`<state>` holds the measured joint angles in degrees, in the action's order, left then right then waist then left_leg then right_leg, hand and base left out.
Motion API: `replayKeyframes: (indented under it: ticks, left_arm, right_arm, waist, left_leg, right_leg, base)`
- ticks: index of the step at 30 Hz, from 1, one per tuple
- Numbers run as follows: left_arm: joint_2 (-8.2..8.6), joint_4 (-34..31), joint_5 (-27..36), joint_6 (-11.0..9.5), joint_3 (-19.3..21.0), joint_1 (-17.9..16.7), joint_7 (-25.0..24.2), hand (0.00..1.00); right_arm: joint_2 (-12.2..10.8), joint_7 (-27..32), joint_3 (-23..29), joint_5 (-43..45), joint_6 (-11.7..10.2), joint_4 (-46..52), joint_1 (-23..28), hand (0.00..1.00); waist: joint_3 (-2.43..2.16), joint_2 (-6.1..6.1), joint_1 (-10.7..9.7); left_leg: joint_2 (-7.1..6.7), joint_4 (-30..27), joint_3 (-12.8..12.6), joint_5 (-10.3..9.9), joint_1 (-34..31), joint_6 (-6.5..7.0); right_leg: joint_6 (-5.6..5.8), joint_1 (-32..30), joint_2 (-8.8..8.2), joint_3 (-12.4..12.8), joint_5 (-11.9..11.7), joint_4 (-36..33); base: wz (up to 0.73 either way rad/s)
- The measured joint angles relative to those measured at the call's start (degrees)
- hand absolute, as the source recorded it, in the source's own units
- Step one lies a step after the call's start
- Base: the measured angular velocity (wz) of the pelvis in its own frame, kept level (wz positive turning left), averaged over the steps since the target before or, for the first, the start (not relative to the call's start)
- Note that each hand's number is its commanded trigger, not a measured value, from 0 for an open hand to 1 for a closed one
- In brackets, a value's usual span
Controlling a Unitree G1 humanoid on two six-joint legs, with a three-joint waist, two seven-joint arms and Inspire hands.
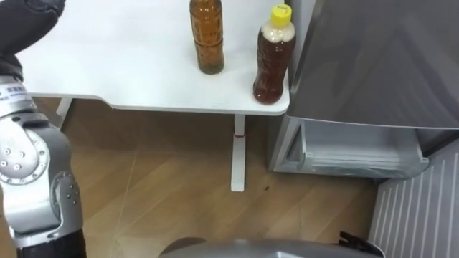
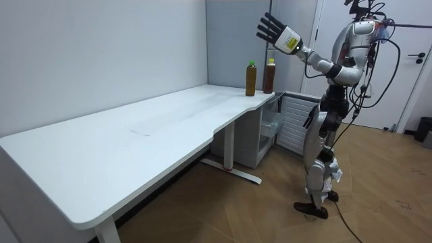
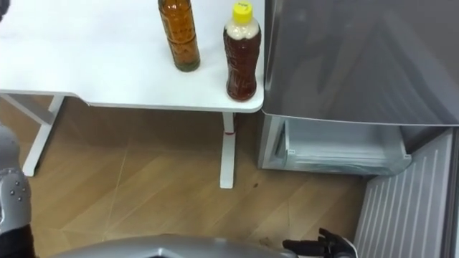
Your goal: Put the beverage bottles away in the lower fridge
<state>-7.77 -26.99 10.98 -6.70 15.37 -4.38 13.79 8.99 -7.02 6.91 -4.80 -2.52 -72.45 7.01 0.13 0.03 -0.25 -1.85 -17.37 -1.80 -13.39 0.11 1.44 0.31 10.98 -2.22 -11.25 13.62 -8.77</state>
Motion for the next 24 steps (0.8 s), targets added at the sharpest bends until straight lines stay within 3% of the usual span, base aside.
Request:
replayKeyframes:
  ticks: [5,10,17,24]
  left_arm:
    - [-0.66,-5.2,-3.0,0.2,-2.8,0.0,-6.0,0.0]
    - [-1.21,-5.8,-4.3,0.2,-5.5,0.0,-10.9,0.0]
    - [-2.35,-6.9,-4.3,0.2,-8.7,2.6,-16.8,0.0]
    - [-3.02,-7.2,-3.9,0.3,-11.3,2.7,-21.7,0.0]
  right_arm:
    - [0.0,-0.1,-0.1,-0.2,-1.4,-0.7,-0.4,0.0]
    - [0.0,0.0,-0.7,-0.2,-2.0,-1.4,-1.5,0.0]
    - [0.1,0.1,-1.3,-0.3,-2.4,-3.2,-3.0,0.0]
    - [0.6,0.0,-2.9,-1.3,-2.4,-4.2,-3.6,0.0]
  waist:
    - [0.03,0.27,-1.7]
    - [0.05,0.2,-2.6]
    - [0.01,0.07,-2.8]
    - [-0.16,0.33,-2.9]
  left_leg:
    - [0.0,0.2,-0.1,0.0,0.1,-0.02]
    - [0.09,0.1,-0.5,0.0,0.2,-0.04]
    - [0.15,-0.3,-0.6,0.1,-0.9,0.01]
    - [0.16,-0.4,-0.5,0.1,-0.8,0.02]
  right_leg:
    - [0.0,0.0,0.01,0.0,0.0,0.1]
    - [0.0,0.0,0.02,0.0,0.0,0.0]
    - [-0.02,-0.9,0.02,0.1,0.0,-0.2]
    - [-0.03,-1.0,0.01,0.4,0.0,-0.3]
  base:
    - [0.0]
    - [-0.01]
    - [0.0]
    - [-0.01]
